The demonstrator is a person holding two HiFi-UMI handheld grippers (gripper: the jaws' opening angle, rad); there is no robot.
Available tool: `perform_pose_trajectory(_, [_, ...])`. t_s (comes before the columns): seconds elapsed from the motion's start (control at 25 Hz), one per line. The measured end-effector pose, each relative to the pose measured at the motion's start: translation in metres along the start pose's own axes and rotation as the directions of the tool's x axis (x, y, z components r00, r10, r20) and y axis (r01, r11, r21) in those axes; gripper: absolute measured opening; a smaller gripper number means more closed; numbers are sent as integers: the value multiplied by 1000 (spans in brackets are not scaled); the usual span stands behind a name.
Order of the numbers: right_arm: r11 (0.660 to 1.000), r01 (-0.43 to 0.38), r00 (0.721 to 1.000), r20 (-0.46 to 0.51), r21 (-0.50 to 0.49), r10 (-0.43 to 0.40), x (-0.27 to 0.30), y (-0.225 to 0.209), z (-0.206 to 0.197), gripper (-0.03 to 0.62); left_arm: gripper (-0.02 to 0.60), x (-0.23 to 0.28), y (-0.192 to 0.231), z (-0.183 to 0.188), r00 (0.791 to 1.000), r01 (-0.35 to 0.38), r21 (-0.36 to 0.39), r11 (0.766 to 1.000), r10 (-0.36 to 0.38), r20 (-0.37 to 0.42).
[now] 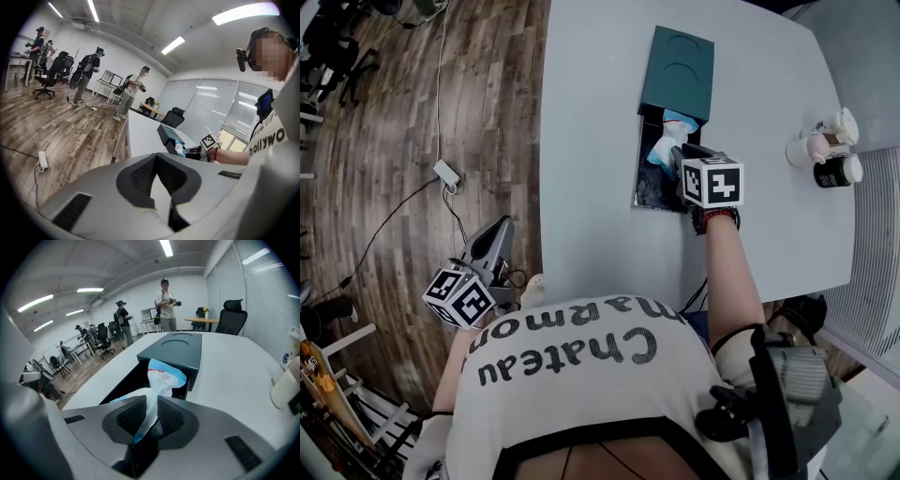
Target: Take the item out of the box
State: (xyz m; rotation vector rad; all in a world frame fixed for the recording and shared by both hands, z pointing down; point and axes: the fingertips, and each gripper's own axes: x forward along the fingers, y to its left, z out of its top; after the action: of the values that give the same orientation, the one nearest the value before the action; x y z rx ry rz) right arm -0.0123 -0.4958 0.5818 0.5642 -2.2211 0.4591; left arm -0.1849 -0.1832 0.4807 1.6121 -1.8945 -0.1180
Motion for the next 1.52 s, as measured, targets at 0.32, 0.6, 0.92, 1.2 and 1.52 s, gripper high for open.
perform_pose_trajectory(0.32, [999,-41,998,-39,-16,40,2,3,-2,61,-8,3,-4,-2,1000,12,2,1000,-12,5])
perform_pose_trajectory(0.6, [999,-35,999,-43,-30,34,2,1,-6,51,-8,-7,-4,1,1000,-18,7,1000,18,12])
perform_pose_trajectory(0.92, [993,10,1000,-3,-122,-10,0,3,-2,32,-8,-18,-8,-3,999,-48,26,999,48,8])
perform_pose_trajectory(1.2, [986,56,998,27,-156,-53,-2,2,0,8,-9,-37,2,-14,996,-88,16,996,88,5])
perform_pose_trajectory(1.52, [991,57,995,86,-119,-47,-5,-2,1,2,-9,-44,8,-25,995,-99,-5,995,99,19])
